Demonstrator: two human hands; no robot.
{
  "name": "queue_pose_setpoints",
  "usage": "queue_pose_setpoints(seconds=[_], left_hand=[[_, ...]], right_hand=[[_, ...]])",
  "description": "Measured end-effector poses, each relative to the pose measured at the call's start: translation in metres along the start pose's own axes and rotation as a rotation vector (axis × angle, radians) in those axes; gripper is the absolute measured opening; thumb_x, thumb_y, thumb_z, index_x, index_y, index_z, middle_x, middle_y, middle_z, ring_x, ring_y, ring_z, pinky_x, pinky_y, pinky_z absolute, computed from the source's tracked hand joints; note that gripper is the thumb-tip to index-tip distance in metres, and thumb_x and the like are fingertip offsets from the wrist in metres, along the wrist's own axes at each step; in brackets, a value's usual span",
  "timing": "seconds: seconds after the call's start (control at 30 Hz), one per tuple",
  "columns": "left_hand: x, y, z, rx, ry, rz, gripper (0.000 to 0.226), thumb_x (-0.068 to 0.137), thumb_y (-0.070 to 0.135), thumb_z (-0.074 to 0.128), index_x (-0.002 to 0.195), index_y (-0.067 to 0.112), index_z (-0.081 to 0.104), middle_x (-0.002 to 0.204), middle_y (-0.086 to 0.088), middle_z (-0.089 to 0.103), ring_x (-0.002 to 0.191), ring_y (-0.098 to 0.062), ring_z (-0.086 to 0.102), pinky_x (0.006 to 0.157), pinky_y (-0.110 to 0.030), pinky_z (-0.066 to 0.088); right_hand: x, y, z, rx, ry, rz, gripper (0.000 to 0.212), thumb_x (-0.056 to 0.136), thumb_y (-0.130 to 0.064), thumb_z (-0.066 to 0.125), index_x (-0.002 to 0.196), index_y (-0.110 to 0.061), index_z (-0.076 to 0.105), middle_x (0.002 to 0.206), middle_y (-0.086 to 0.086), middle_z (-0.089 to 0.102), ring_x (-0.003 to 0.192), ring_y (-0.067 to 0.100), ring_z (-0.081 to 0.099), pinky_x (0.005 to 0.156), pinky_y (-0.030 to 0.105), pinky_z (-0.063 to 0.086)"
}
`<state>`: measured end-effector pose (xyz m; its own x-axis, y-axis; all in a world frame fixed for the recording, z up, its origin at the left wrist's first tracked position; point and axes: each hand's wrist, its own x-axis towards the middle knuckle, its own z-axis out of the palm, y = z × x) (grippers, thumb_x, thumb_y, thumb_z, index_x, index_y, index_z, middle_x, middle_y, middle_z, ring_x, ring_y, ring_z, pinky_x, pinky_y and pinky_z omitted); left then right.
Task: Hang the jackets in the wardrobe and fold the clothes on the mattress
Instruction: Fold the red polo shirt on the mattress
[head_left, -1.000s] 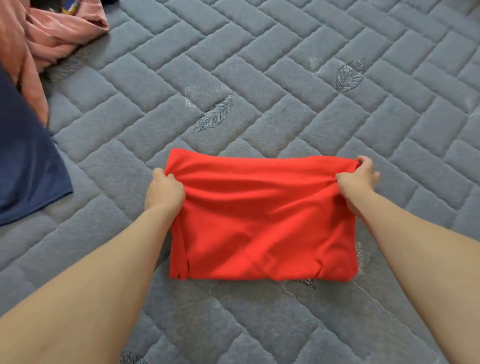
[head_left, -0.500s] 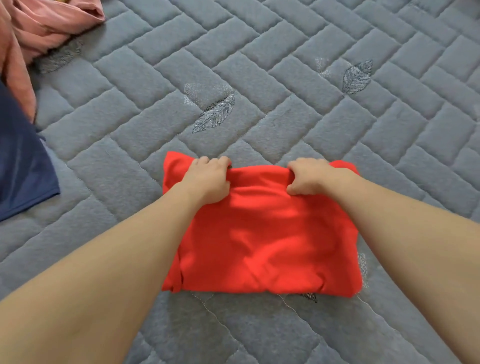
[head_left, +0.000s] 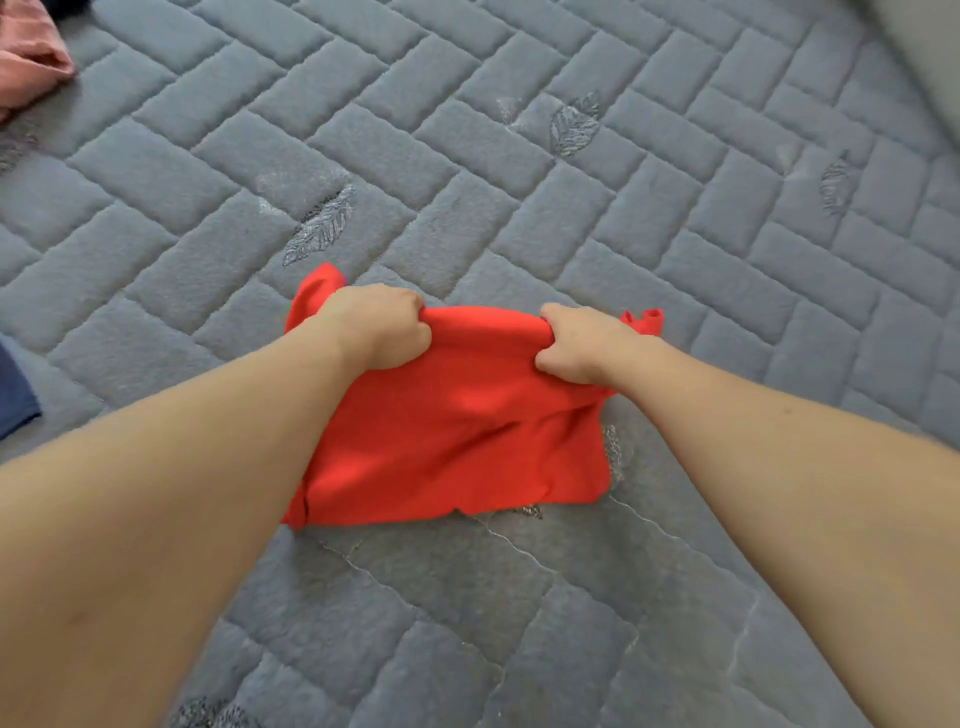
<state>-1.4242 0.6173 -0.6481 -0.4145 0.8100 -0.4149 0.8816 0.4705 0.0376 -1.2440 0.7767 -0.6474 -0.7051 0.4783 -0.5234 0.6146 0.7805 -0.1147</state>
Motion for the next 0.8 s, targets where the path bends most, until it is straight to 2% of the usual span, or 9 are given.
queue_pose_setpoints(seconds=[0.07,0.13,0.23,0.33,0.43,0.5,0.6,0.67,0.8], left_hand=[[-0.012,0.008,0.000,0.090,0.080,-0.075,0.031,0.091,0.032,0.042,0.115,0.016,0.056,0.128,-0.014,0.062,0.120,-0.032,0.055,0.096,-0.041,0.037],[-0.025,0.001,0.009,0.116,0.126,-0.221,0.041,0.088,0.028,0.044,0.125,0.012,0.051,0.135,-0.015,0.053,0.130,-0.034,0.045,0.111,-0.050,0.026],[-0.041,-0.024,0.042,0.010,0.065,-0.406,0.060,0.088,0.029,0.046,0.145,0.012,0.034,0.157,-0.014,0.026,0.147,-0.034,0.017,0.116,-0.066,0.000],[-0.051,-0.038,0.078,-0.244,-0.016,-0.639,0.086,0.084,0.033,0.051,0.156,0.024,0.006,0.166,-0.004,-0.004,0.152,-0.031,-0.005,0.113,-0.069,-0.002],[-0.048,-0.036,0.098,-0.614,0.095,-1.016,0.097,0.078,0.034,0.058,0.156,0.024,0.002,0.163,-0.011,0.004,0.147,-0.035,0.011,0.113,-0.062,0.017],[-0.047,-0.033,0.108,-0.705,0.149,-1.184,0.092,0.077,0.035,0.061,0.153,0.014,0.014,0.154,-0.017,0.025,0.139,-0.037,0.027,0.111,-0.053,0.028],[-0.049,-0.033,0.126,-0.856,0.210,-1.177,0.064,0.087,0.032,0.060,0.137,0.001,0.035,0.140,-0.025,0.048,0.129,-0.042,0.047,0.105,-0.046,0.039],[-0.053,-0.038,0.125,-0.878,0.206,-1.060,0.050,0.096,0.028,0.054,0.129,-0.009,0.050,0.133,-0.030,0.056,0.123,-0.045,0.054,0.100,-0.045,0.043],[-0.078,-0.064,0.118,-0.586,0.154,-0.894,0.047,0.100,0.034,0.043,0.118,-0.006,0.058,0.125,-0.032,0.060,0.118,-0.046,0.057,0.096,-0.047,0.045]], right_hand=[[-0.015,0.006,0.007,-0.125,0.171,0.046,0.041,0.083,-0.023,0.055,0.121,-0.017,0.045,0.133,0.015,0.051,0.122,0.033,0.048,0.096,0.042,0.036],[-0.024,0.003,0.015,-0.191,0.332,0.105,0.067,0.083,-0.021,0.055,0.146,-0.019,0.031,0.152,0.016,0.027,0.139,0.033,0.029,0.116,0.050,0.017],[-0.024,-0.013,0.038,-0.004,0.357,0.210,0.083,0.085,-0.026,0.054,0.155,-0.021,0.010,0.162,0.011,0.000,0.149,0.032,0.003,0.117,0.059,-0.001],[-0.026,-0.025,0.073,0.293,0.242,0.450,0.094,0.084,-0.034,0.061,0.155,-0.022,0.001,0.162,0.009,-0.008,0.149,0.035,0.002,0.116,0.060,0.007],[-0.021,-0.023,0.094,0.556,0.175,0.752,0.107,0.078,-0.045,0.070,0.155,-0.016,0.001,0.157,0.017,0.011,0.143,0.036,0.020,0.114,0.049,0.023],[-0.014,-0.019,0.098,0.699,0.220,0.845,0.103,0.073,-0.042,0.076,0.149,-0.009,0.014,0.148,0.019,0.030,0.135,0.035,0.035,0.109,0.042,0.032],[-0.009,-0.019,0.102,0.944,0.236,0.790,0.074,0.076,-0.025,0.077,0.131,-0.004,0.033,0.134,0.020,0.051,0.122,0.034,0.053,0.100,0.040,0.042],[-0.017,-0.017,0.098,0.778,0.177,0.680,0.057,0.084,-0.022,0.069,0.128,-0.002,0.039,0.132,0.023,0.054,0.121,0.037,0.055,0.096,0.040,0.043],[-0.033,0.002,0.080,0.291,0.147,0.477,0.035,0.096,-0.030,0.056,0.117,-0.005,0.043,0.124,0.026,0.058,0.115,0.044,0.056,0.088,0.044,0.044]])
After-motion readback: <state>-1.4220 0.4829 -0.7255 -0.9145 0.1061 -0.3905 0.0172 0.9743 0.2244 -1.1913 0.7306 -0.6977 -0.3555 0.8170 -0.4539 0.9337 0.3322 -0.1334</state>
